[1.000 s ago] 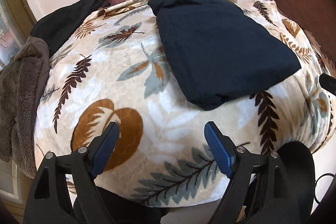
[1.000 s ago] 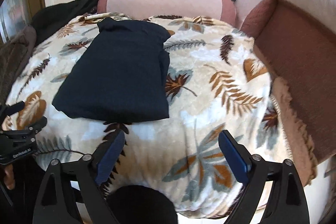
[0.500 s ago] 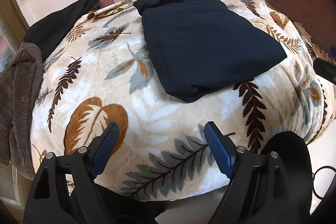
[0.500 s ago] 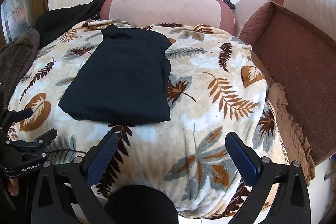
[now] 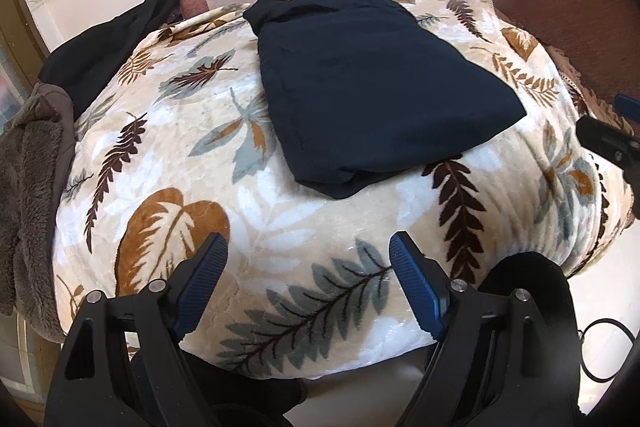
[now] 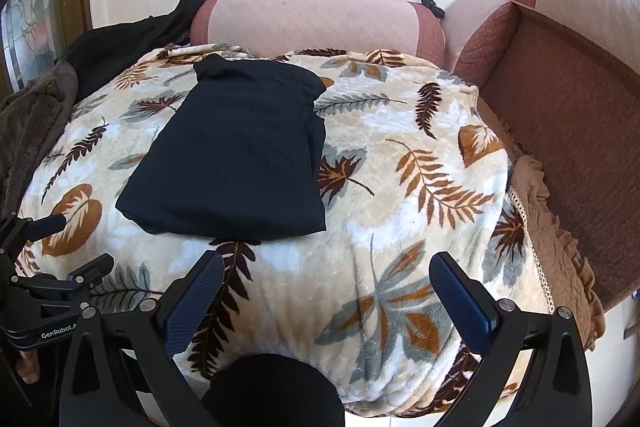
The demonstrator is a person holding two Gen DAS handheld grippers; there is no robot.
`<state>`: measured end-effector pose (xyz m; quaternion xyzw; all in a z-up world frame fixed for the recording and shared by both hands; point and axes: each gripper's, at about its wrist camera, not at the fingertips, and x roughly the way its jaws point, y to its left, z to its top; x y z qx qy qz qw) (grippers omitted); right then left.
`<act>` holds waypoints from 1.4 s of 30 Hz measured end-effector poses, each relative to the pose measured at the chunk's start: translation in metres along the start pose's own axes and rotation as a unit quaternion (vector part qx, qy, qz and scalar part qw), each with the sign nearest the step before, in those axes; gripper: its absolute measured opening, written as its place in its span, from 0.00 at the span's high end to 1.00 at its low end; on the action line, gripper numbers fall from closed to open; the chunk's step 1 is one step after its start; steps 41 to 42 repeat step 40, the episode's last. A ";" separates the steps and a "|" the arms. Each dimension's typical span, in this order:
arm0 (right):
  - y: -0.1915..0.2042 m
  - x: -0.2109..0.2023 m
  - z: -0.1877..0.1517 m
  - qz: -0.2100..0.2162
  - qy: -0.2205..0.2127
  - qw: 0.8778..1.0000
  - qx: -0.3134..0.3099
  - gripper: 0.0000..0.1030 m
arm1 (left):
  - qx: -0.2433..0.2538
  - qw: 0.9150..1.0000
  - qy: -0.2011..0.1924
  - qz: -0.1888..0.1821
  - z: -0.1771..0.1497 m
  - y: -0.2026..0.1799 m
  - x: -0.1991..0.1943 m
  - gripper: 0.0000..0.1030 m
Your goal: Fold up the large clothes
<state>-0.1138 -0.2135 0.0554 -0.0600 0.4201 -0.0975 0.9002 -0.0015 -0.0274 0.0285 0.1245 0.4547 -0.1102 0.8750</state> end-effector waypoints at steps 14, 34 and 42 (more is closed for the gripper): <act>-0.003 0.001 -0.002 0.011 0.008 1.000 0.012 0.00 | -0.015 0.999 0.013 -0.049 0.005 -0.012 -0.004 0.19; -0.029 0.004 -0.011 0.005 0.012 0.999 0.048 0.00 | -0.022 0.992 0.035 -0.118 0.023 -0.047 -0.014 0.19; -0.033 0.004 -0.011 -0.008 0.006 0.999 0.047 0.00 | -0.021 0.994 0.041 -0.104 0.023 -0.049 -0.010 0.19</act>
